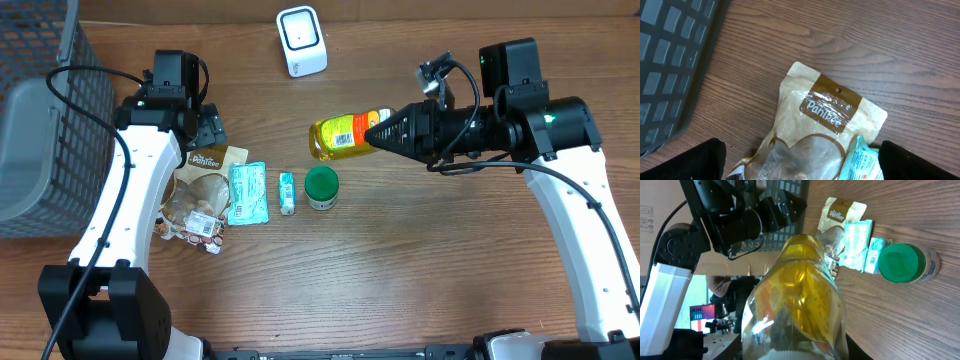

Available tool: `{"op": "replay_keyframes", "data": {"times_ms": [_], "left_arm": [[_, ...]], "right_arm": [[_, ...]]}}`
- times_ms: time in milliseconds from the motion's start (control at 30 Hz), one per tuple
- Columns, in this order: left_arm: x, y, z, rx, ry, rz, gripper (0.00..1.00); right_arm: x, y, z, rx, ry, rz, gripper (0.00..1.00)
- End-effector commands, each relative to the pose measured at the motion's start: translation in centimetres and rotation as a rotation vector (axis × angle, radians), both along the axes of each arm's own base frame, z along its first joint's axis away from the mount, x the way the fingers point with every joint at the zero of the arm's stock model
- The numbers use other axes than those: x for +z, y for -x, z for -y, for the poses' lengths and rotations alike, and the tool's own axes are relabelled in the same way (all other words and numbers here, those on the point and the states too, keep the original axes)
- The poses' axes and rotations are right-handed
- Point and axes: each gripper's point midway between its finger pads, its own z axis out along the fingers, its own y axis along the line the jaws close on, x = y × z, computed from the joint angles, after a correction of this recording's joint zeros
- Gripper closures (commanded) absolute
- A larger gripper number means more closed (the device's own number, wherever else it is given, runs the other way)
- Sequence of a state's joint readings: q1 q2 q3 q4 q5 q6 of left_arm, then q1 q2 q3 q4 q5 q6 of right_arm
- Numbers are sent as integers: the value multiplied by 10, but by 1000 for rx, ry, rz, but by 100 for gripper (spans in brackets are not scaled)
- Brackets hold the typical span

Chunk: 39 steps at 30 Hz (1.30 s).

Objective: Scan the item barcode
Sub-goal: 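Lift the oil bottle with the right gripper and tilt it sideways, then carry the oil bottle with the right gripper to the white scanner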

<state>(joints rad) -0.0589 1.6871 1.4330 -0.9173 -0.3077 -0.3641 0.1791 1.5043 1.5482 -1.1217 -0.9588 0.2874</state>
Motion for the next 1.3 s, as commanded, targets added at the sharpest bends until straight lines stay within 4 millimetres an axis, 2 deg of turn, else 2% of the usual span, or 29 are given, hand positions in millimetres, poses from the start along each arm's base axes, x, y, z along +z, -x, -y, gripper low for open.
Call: {"op": "replay_keyframes", "data": {"times_ms": [0, 167, 267, 500, 633, 767, 967, 1267], "left_arm": [[-2, -2, 1, -3, -13, -5, 0], [-2, -2, 1, -4, -13, -5, 0], [-2, -2, 1, -3, -13, -5, 0], [-2, -2, 1, -3, -13, -4, 0], [-2, -2, 1, -3, -13, -5, 0], [-2, -2, 1, -3, -13, -5, 0], [-2, -2, 1, -3, -13, -5, 0], [-2, -2, 1, -3, -13, -5, 0]], "right_arm": [[15, 4, -1, 8, -4, 49, 89], [-5, 8, 2, -22, 111, 12, 91], [-13, 13, -4, -9, 165, 12, 91], [-11, 12, -17, 16, 176, 70, 92], [-14, 4, -12, -16, 214, 95, 96], [-17, -1, -8, -39, 245, 109, 96], [-20, 2, -5, -41, 256, 84, 96], [-22, -15, 4, -64, 323, 193, 96]]}}
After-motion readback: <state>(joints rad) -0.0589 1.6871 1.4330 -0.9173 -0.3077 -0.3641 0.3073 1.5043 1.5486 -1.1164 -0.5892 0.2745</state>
